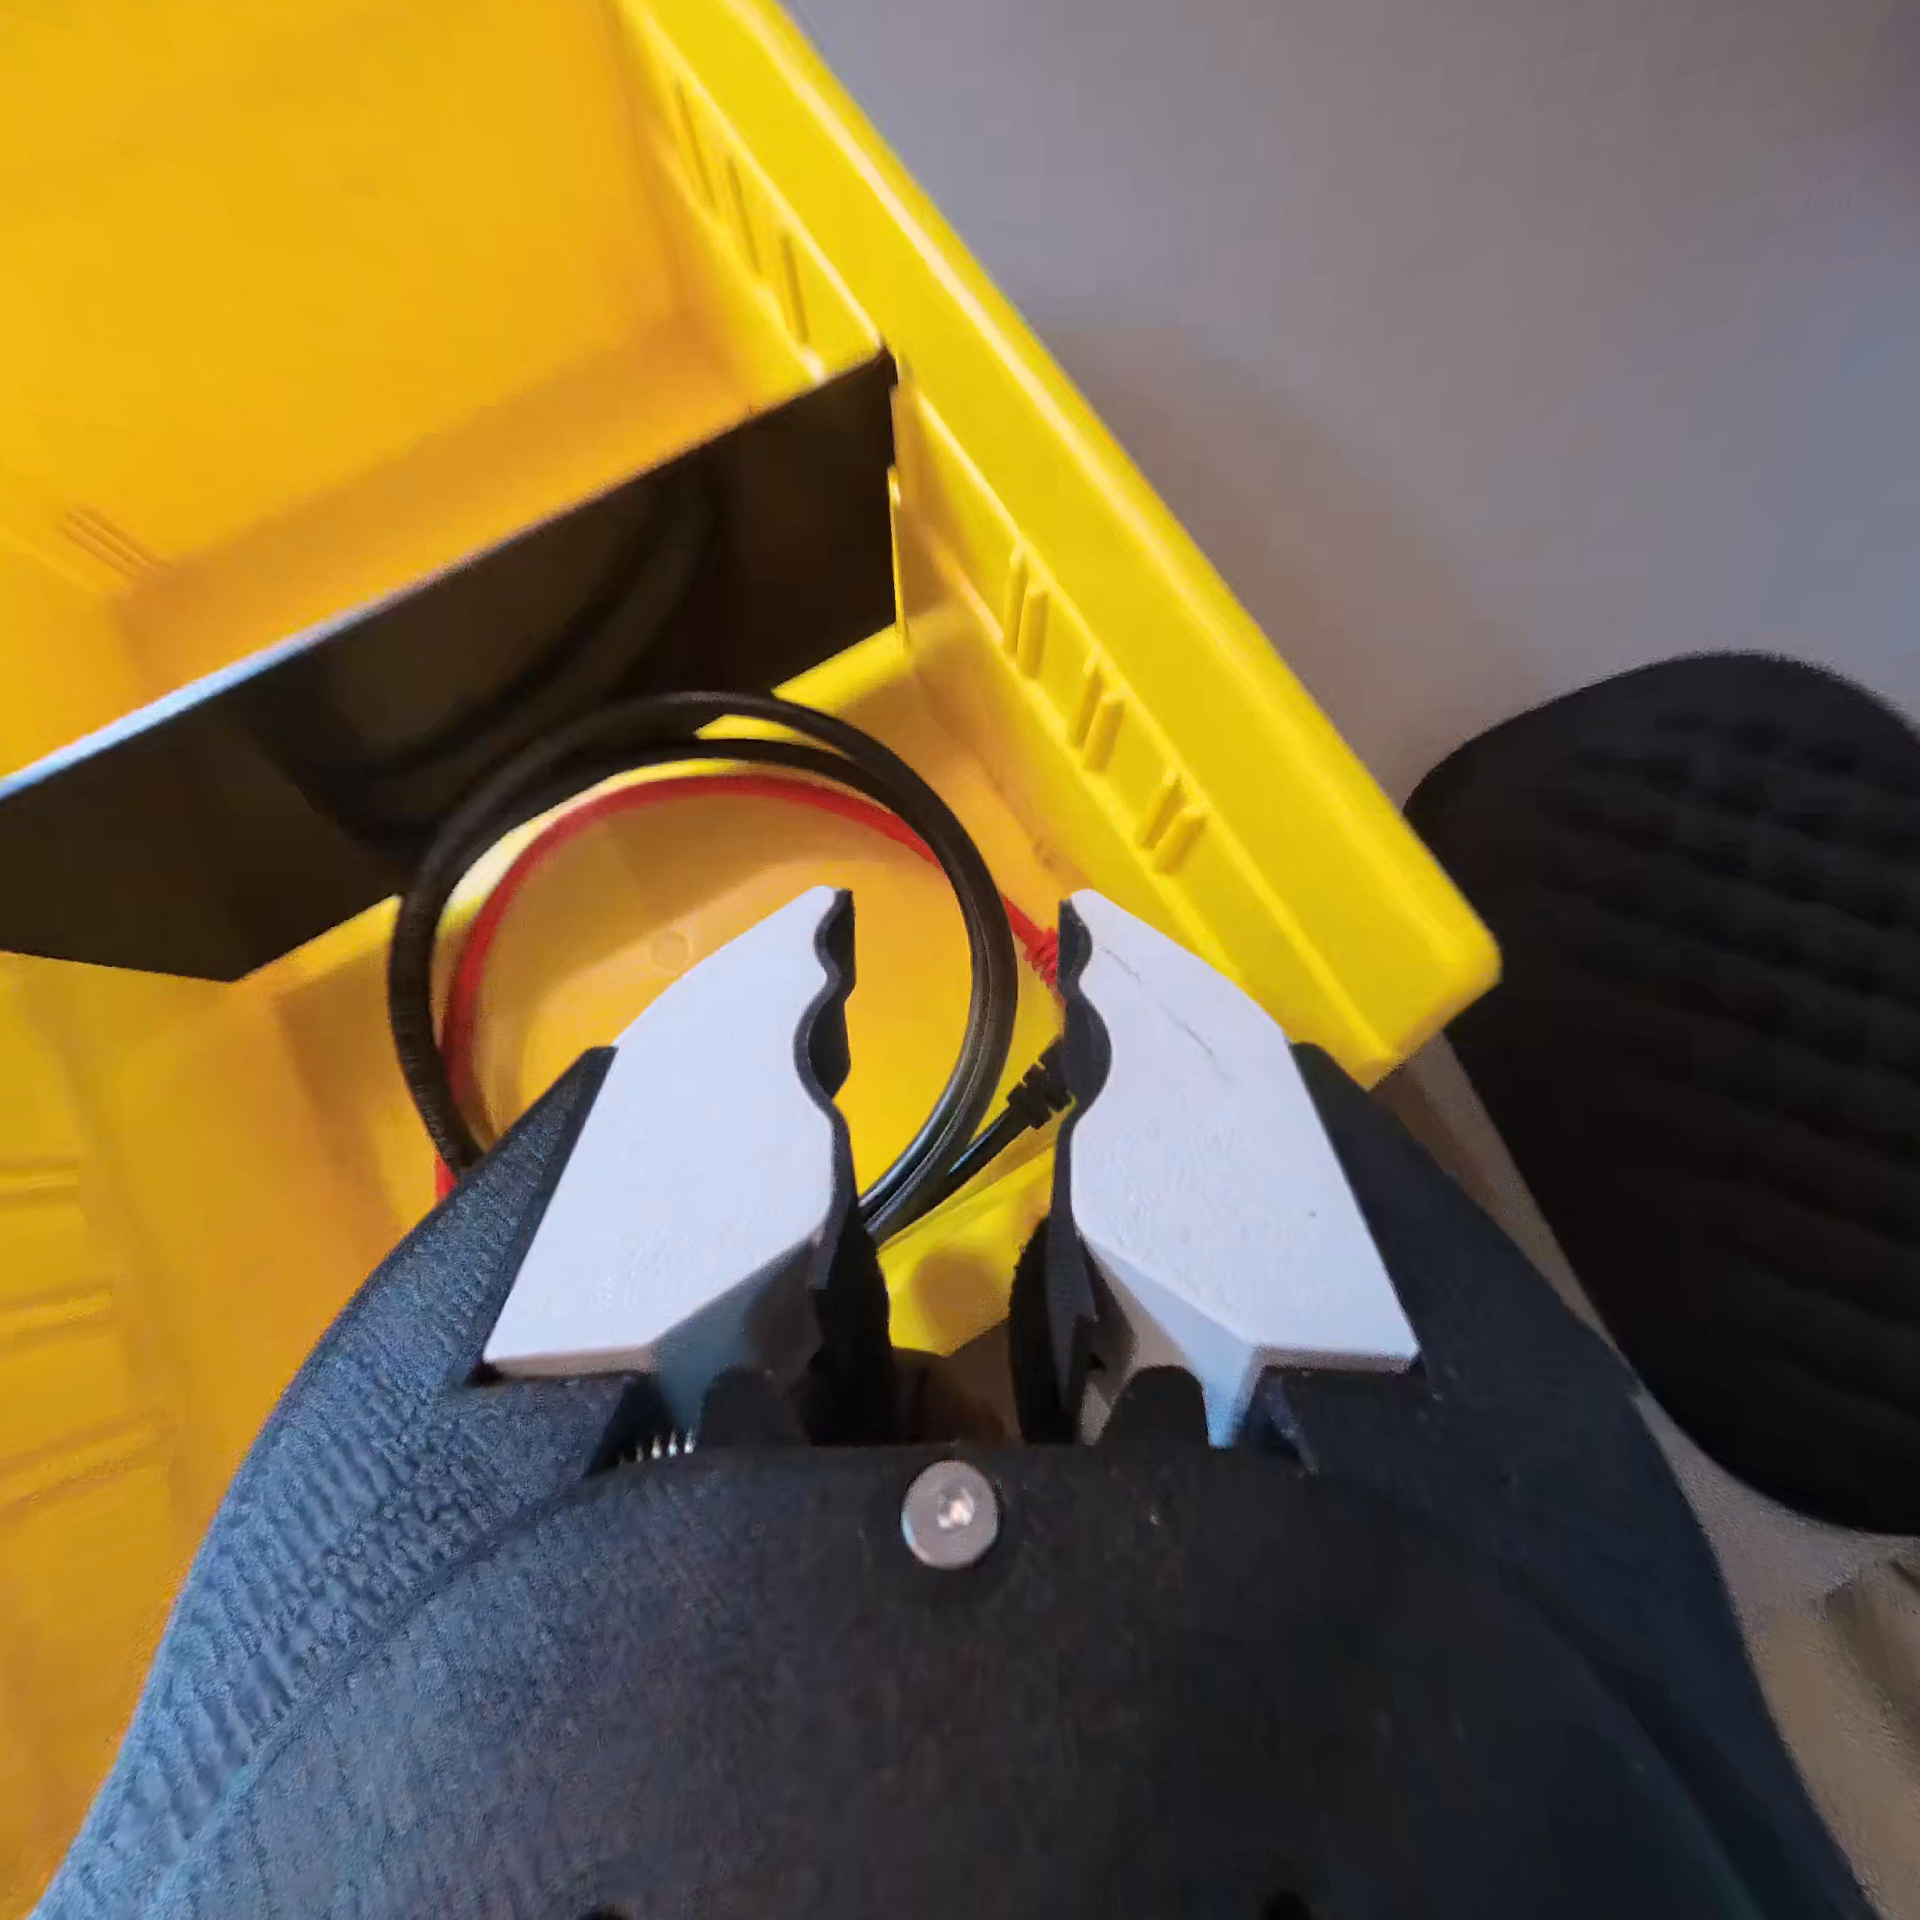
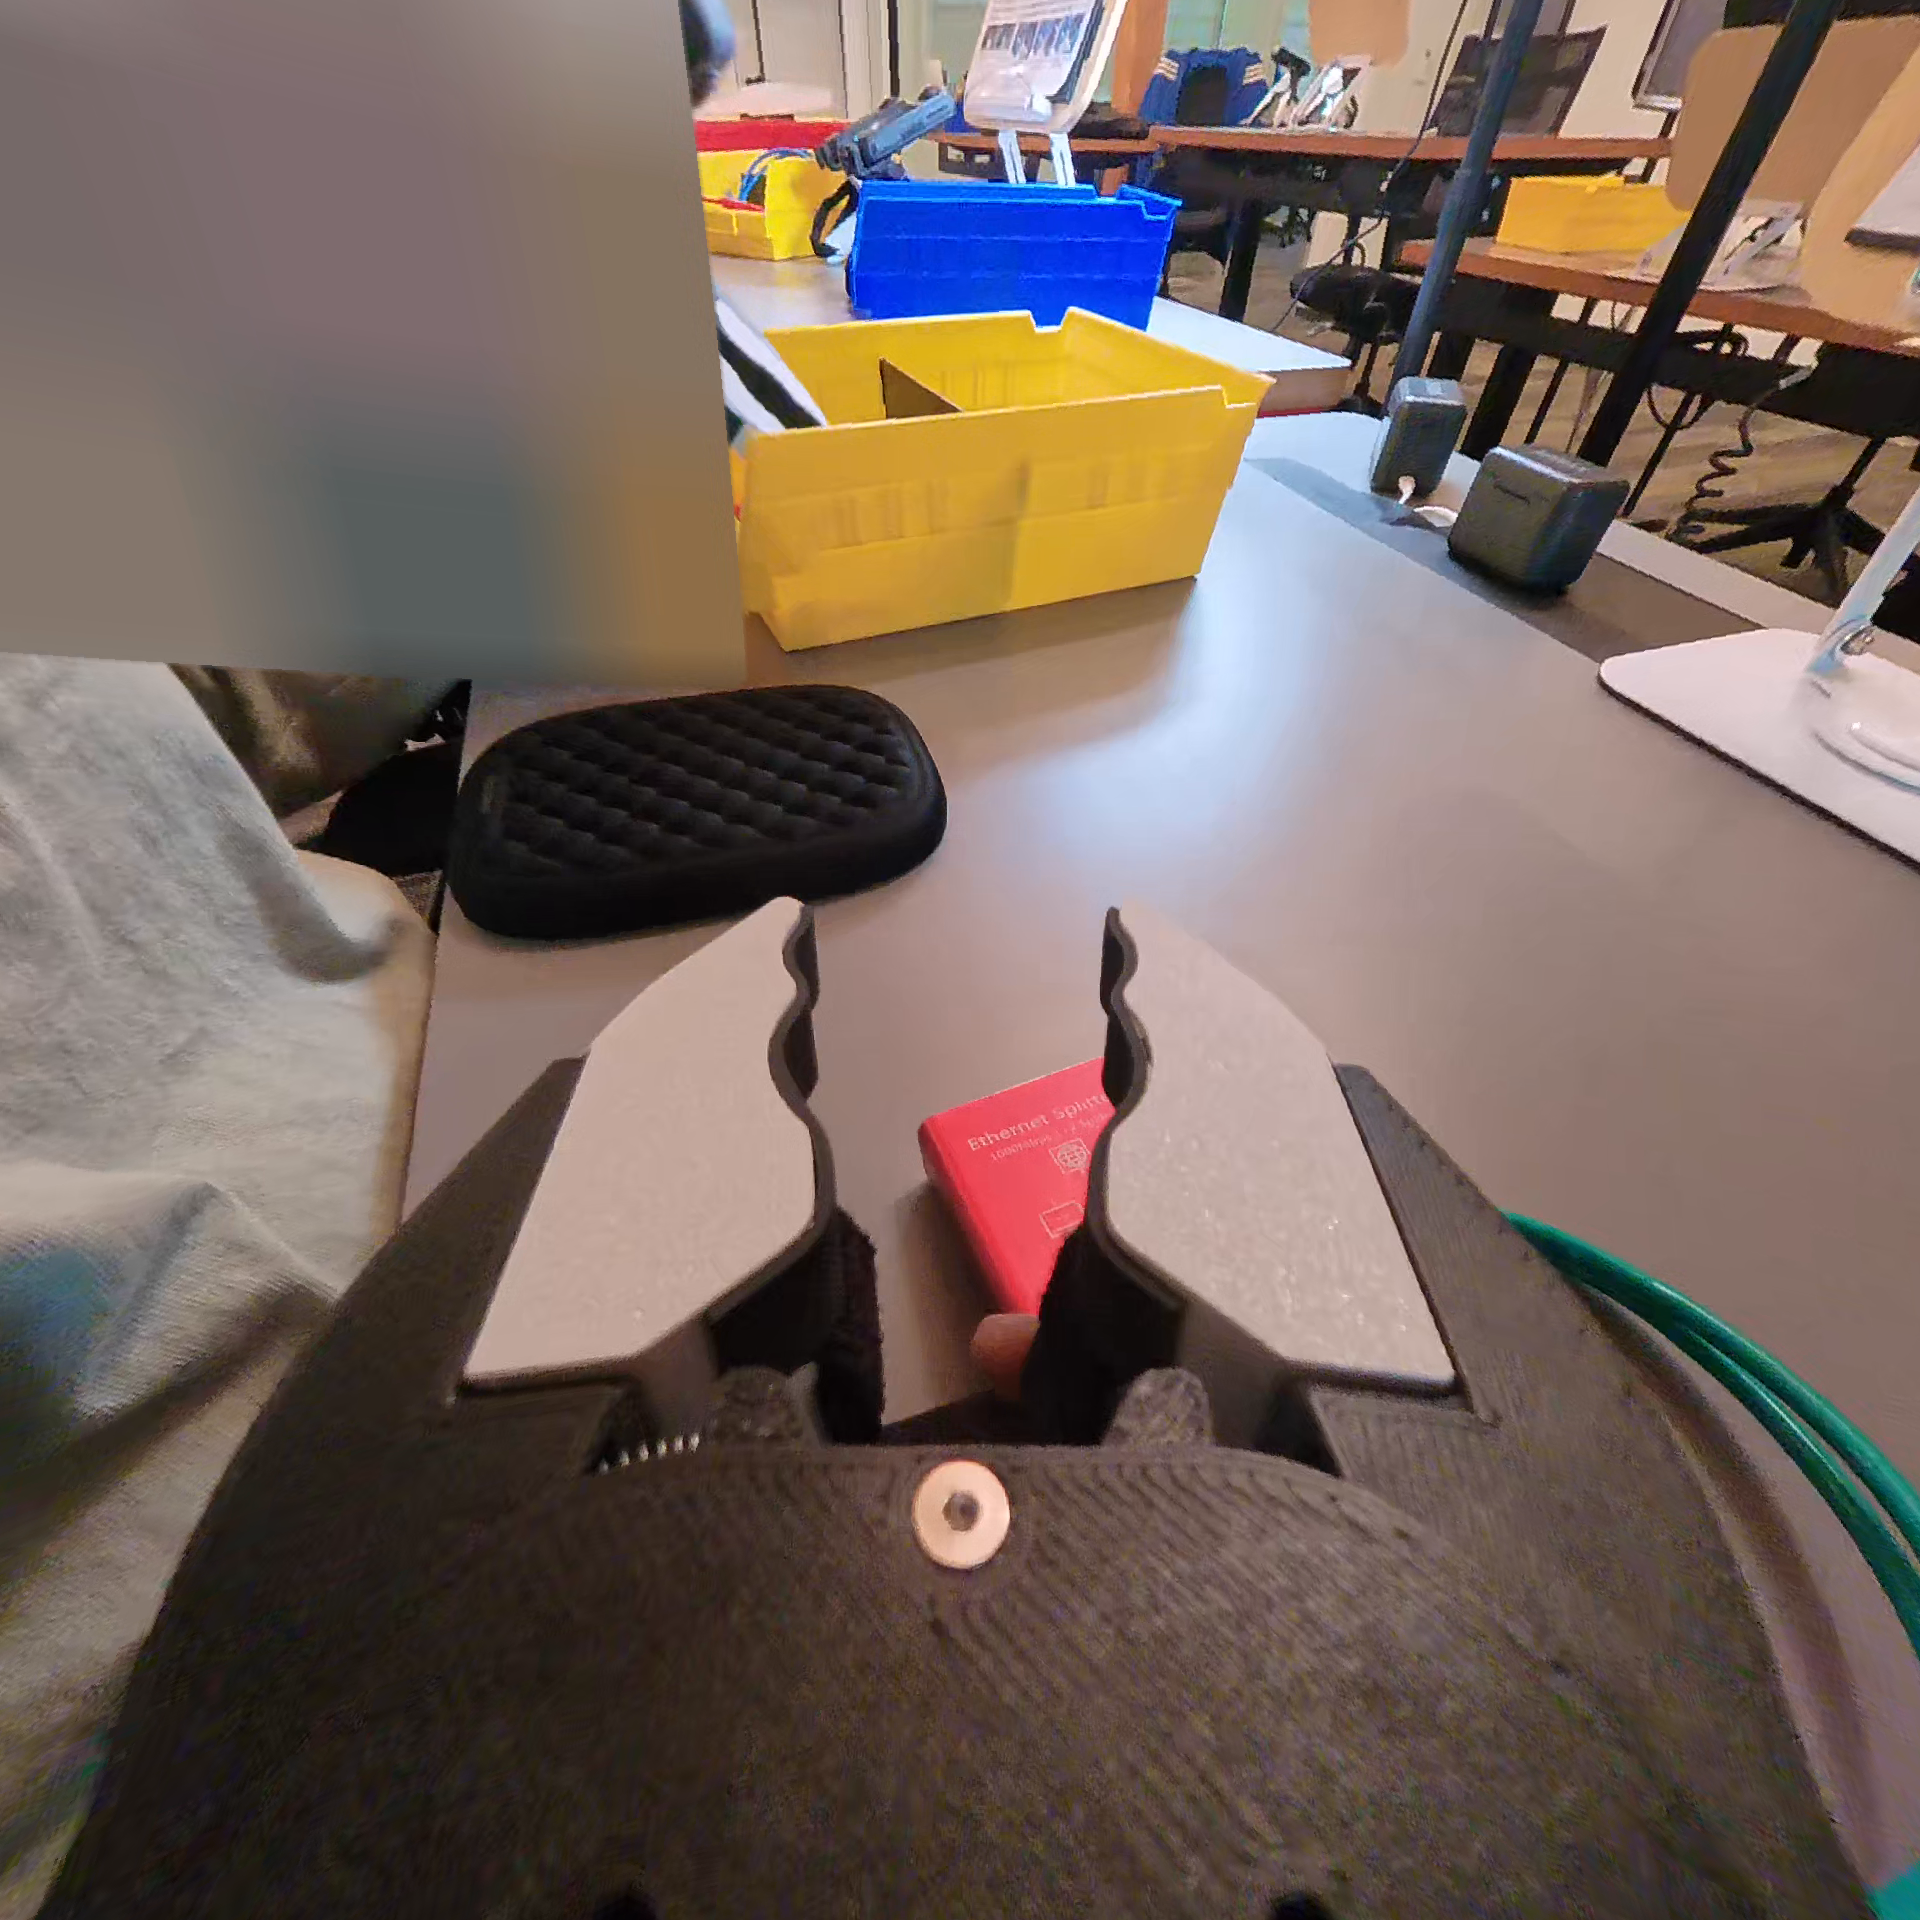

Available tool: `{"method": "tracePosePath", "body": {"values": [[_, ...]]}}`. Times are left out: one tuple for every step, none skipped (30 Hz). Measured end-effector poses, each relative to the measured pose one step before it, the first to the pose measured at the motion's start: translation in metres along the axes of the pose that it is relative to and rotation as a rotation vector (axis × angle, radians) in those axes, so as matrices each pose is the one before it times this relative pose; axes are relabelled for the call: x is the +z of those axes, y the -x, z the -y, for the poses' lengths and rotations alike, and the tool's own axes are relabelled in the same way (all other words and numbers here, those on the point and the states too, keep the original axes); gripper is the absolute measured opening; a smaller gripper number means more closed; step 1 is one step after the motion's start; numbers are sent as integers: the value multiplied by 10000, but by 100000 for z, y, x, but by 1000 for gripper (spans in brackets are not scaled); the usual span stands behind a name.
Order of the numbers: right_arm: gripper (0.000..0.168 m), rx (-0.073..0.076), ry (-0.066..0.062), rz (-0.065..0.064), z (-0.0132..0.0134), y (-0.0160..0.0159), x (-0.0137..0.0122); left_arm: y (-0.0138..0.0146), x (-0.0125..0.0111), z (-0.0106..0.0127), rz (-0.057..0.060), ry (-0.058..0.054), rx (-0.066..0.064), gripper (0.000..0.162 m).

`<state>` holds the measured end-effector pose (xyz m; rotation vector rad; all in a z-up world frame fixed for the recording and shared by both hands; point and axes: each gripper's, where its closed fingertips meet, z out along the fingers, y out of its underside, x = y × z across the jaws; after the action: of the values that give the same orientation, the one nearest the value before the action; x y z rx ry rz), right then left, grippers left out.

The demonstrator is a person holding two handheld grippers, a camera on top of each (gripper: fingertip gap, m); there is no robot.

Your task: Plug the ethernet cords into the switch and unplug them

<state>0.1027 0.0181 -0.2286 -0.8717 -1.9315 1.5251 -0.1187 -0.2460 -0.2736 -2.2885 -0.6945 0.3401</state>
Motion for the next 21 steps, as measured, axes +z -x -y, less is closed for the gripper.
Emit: {"method": "tracePosePath", "body": {"values": [[53,-63,58,-61,-93,-89,-33,84,599,-618,-30,511,49,37],[52,-67,37,-69,-40,-89,-40,185,473,-565,34,495,51,36],[52,-58,15,-57,-19,-77,-58,30,349,-457,-53,423,51,33],[52,-43,-4,-46,5,-52,-45,-245,270,-288,-220,289,38,29],[52,-26,-6,-45,8,-67,-40,-330,258,-254,-261,227,24,24],[52,-14,1,-38,-16,-68,-18,-201,269,-324,-159,250,14,21],[52,-9,10,-23,-27,-51,-17,-122,226,-305,-82,213,30,16],[52,-7,15,-8,-38,-35,3,-136,-35,173,-80,-124,-55,7],[52,-12,24,-10,-44,-17,15,171,-154,95,180,-139,36,6],[52,-28,36,-21,-59,-16,3,50,-312,82,127,-173,-5,6],[52,-47,50,-25,-53,-19,1,154,-538,246,199,-312,-43,6],[51,-56,61,-20,-55,-12,-4,152,-757,360,169,-403,-69,6],[51,-62,53,-22,-26,0,-13,249,-953,502,209,-485,-103,6],[51,-61,23,-28,21,-13,-38,424,-1132,662,292,-558,-97,6],[51,-48,-10,-16,62,4,-21,564,-1227,838,360,-643,-62,6],[51,-28,-42,2,95,25,-23,649,-1301,1098,386,-776,-41,6],[51,-6,-62,8,114,42,2,528,-1313,1386,302,-916,-23,6],[51,2,-66,12,103,42,25,403,-1286,1617,234,-1019,17,6],[50,1,-49,16,92,65,52,341,-1207,1776,248,-1065,8,6],[50,-6,-19,16,67,71,78,355,-1098,1959,307,-1149,-16,6],[50,-25,-11,15,83,86,91,100,-922,1988,174,-1130,-42,6]]}}
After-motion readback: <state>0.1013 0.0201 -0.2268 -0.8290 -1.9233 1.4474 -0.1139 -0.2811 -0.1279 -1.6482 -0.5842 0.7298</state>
